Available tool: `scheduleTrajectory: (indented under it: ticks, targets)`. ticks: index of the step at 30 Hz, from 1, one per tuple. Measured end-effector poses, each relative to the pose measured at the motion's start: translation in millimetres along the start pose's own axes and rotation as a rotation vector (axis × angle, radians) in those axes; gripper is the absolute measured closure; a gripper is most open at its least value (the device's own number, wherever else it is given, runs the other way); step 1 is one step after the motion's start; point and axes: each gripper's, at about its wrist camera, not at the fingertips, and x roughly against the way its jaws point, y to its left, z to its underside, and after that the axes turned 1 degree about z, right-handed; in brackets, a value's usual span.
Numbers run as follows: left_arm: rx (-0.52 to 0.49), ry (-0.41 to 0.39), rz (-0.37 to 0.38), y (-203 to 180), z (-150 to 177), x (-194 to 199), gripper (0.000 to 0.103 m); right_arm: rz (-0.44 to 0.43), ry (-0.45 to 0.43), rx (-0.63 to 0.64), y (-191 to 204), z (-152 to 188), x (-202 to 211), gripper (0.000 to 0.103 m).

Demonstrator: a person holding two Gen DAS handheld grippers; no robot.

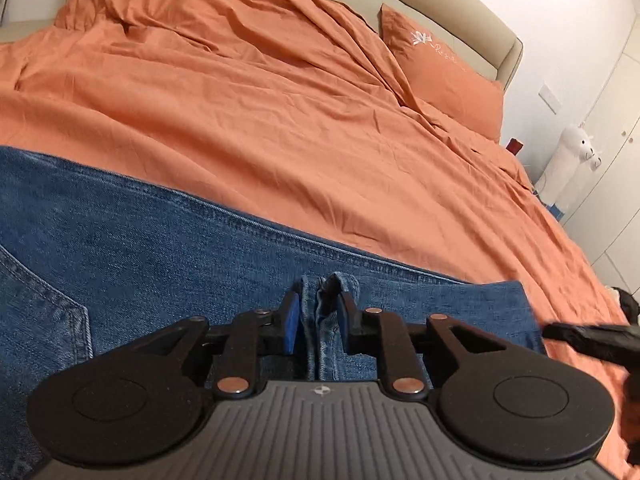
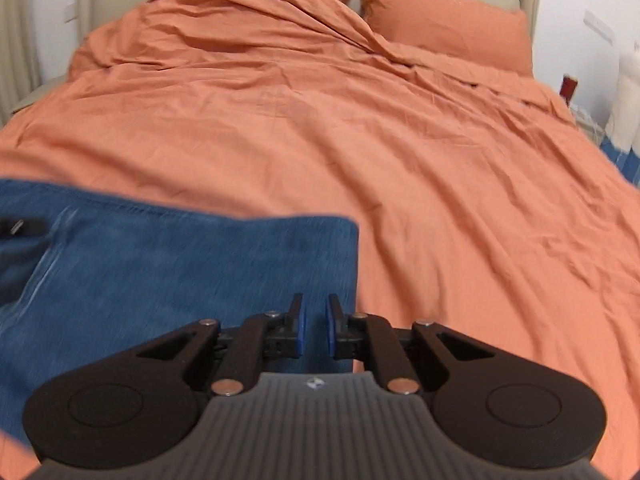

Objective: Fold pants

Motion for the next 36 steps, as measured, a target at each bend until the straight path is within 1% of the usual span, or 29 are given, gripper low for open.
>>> scheduleTrajectory:
  ticks: [2,5,8,9,11,14,16,17,18,20,22,24,26,28,29,30,31,32,34,36]
  targets:
    - [-0.025,-0.005,-0.004,-2.3,-1.5,-1.5,0.081,0.015,0.018,-0.001,-3.1,-12.8,-19.5,0.098]
    - [-0.051,-0.004,-0.016,-8.7,-7.2,-9.0,0.078,0.035,0.052,0.041,-2.3,-21.3,-45.4,0.098]
    - [-0.06,0.003,-0.025,-6.8,-8.7,-12.4,0.078,0.029,0.15,0.059,-1.8,-20.8,-74.8,0.098]
    - [-0.063,0.004,-0.033,-5.6,-8.8,-13.2,0.077,0.028,0.164,0.06,-1.4,-20.1,-80.9,0.099]
    - [-0.048,0.017,-0.054,-0.1,-8.8,-13.0,0.076,0.046,0.182,0.078,3.5,-22.7,-86.3,0.099]
    - [-0.012,0.019,-0.063,8.3,-10.9,-6.3,0.075,0.093,0.208,0.142,15.8,-30.6,-84.1,0.098]
    - [-0.008,0.012,-0.091,10.6,-14.2,3.4,0.074,0.12,0.198,0.175,23.2,-34.9,-74.8,0.097]
    - [-0.014,0.004,-0.112,10.5,-16.3,10.5,0.07,0.115,0.181,0.19,28.0,-36.2,-66.8,0.097]
    - [-0.02,-0.005,-0.132,10.9,-18.2,17.7,0.066,0.099,0.159,0.204,33.9,-37.3,-57.8,0.097]
    - [-0.026,-0.011,-0.171,11.0,-21.5,33.3,0.062,0.049,0.132,0.235,50.1,-37.6,-40.0,0.097]
    - [-0.034,-0.014,-0.209,11.0,-23.8,49.5,0.061,-0.027,0.121,0.271,70.6,-35.9,-24.5,0.097]
    - [-0.05,-0.013,-0.263,11.9,-24.7,65.4,0.057,-0.09,0.113,0.315,94.2,-33.6,-11.9,0.096]
    - [-0.052,-0.01,-0.322,16.0,-26.2,80.2,0.053,-0.154,0.109,0.358,118.2,-31.3,-2.9,0.091]
    - [-0.036,-0.009,-0.37,23.6,-28.2,93.5,0.052,-0.202,0.103,0.407,145.5,-28.4,4.5,0.091]
    - [-0.017,-0.012,-0.384,29.4,-29.0,100.7,0.049,-0.221,0.097,0.44,158.1,-27.9,7.8,0.09]
    - [0.016,-0.021,-0.392,37.0,-29.3,108.5,0.044,-0.235,0.091,0.477,170.7,-28.1,11.0,0.09]
    - [0.056,-0.032,-0.399,45.3,-29.6,115.6,0.041,-0.246,0.084,0.515,183.0,-26.5,14.2,0.089]
    - [0.109,-0.047,-0.408,54.9,-28.9,123.2,0.04,-0.256,0.081,0.554,194.5,-24.4,16.5,0.085]
    - [0.201,-0.063,-0.43,74.2,-25.6,136.2,0.039,-0.28,0.076,0.632,213.0,-23.7,15.9,0.082]
    - [0.273,-0.103,-0.456,92.0,-17.6,150.0,0.038,-0.284,0.074,0.709,234.0,-23.9,14.0,0.081]
